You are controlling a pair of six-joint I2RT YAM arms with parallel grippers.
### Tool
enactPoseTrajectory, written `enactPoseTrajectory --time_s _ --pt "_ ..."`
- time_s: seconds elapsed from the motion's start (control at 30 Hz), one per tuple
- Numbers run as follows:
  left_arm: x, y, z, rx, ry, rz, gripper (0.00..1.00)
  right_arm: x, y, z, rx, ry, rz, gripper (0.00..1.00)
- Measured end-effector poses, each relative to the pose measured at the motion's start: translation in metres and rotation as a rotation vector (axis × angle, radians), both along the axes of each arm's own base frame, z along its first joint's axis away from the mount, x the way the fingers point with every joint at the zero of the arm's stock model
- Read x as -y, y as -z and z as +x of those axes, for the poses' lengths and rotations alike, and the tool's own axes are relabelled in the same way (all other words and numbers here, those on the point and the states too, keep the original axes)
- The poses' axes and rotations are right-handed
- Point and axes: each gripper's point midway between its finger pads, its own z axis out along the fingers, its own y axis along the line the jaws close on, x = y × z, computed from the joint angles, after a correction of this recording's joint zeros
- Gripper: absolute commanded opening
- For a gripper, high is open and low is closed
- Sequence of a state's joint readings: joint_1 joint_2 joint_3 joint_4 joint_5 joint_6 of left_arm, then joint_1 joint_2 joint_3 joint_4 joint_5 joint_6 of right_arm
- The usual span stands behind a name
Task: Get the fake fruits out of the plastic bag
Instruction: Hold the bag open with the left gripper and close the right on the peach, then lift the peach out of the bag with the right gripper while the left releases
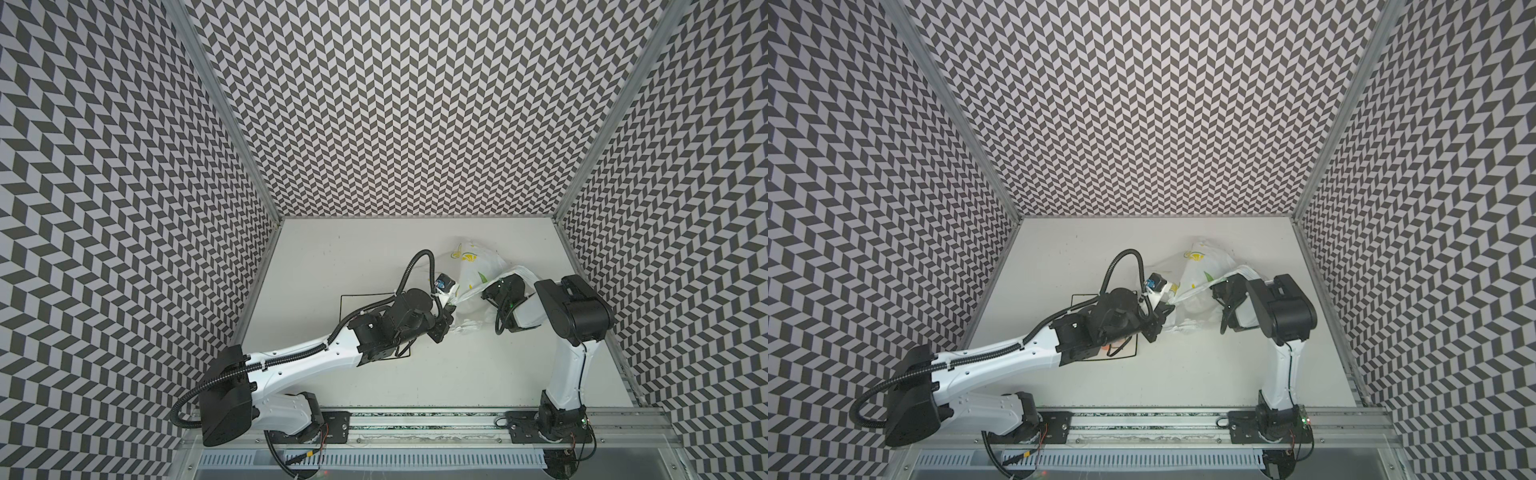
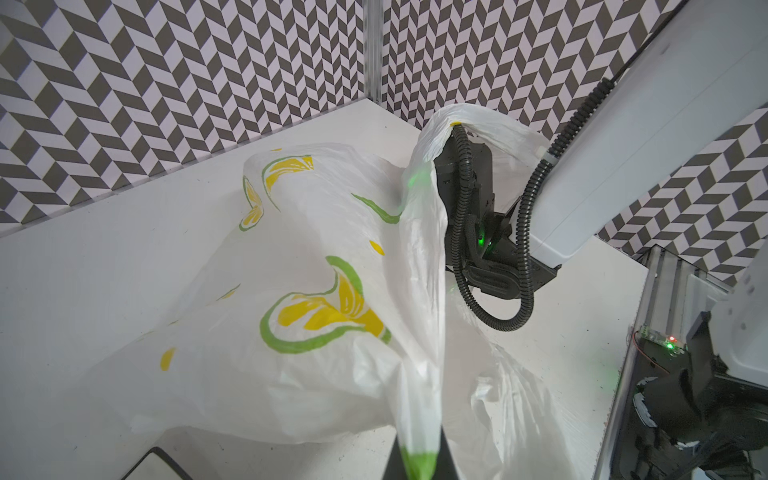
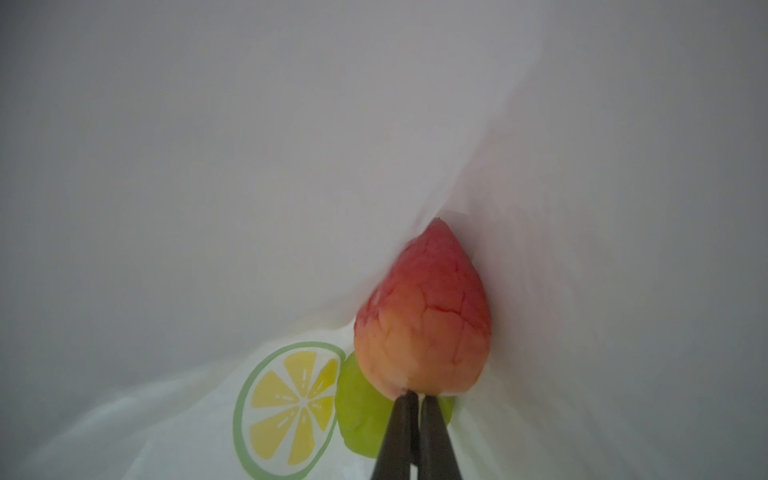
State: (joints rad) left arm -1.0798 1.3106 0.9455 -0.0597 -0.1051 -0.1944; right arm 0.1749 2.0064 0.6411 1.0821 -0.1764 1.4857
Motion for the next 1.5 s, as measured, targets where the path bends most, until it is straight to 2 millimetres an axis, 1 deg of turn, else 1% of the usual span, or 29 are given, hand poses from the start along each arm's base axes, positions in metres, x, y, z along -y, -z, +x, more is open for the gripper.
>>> enactPoseTrajectory --time_s 0.2,0.33,0.47,0.6,0.73,1.0,1.13,1.33,1.5 --pt "-0.002 0.0 0.003 0.008 -0.022 0.004 0.0 -0.001 0.0 -0.003 0.004 -0.012 0.002 0.0" --pt "-0.005 -0.002 0.008 0.023 -0.051 0.006 0.0 -0.005 0.002 -0.011 0.001 -0.048 -0.006 0.0" --pt "-0.006 -0.004 0.015 0.046 -0.076 0.005 0.0 -0.012 0.003 -0.026 -0.002 -0.106 -0.016 0.0" --pt "-0.007 0.0 0.027 0.058 -0.099 0.019 0.0 -0.018 0.001 -0.046 0.003 -0.173 -0.033 0.0" --pt "-0.012 0.004 0.039 0.068 -0.123 0.033 0.0 -0.024 -0.003 -0.062 0.022 -0.244 -0.067 0.0" --pt "-0.021 0.008 0.058 0.081 -0.162 0.05 0.0 -0.038 -0.025 -0.082 0.099 -0.384 -0.158 0.0" --pt "-0.025 0.012 0.065 0.084 -0.174 0.063 0.0 -0.042 -0.043 -0.092 0.143 -0.444 -0.219 0.0" --pt "-0.03 0.021 0.077 0.082 -0.195 0.09 0.0 -0.04 -0.07 -0.113 0.191 -0.491 -0.319 0.0" --pt "-0.031 0.023 0.086 0.084 -0.207 0.096 0.0 -0.037 -0.08 -0.134 0.189 -0.516 -0.368 0.0"
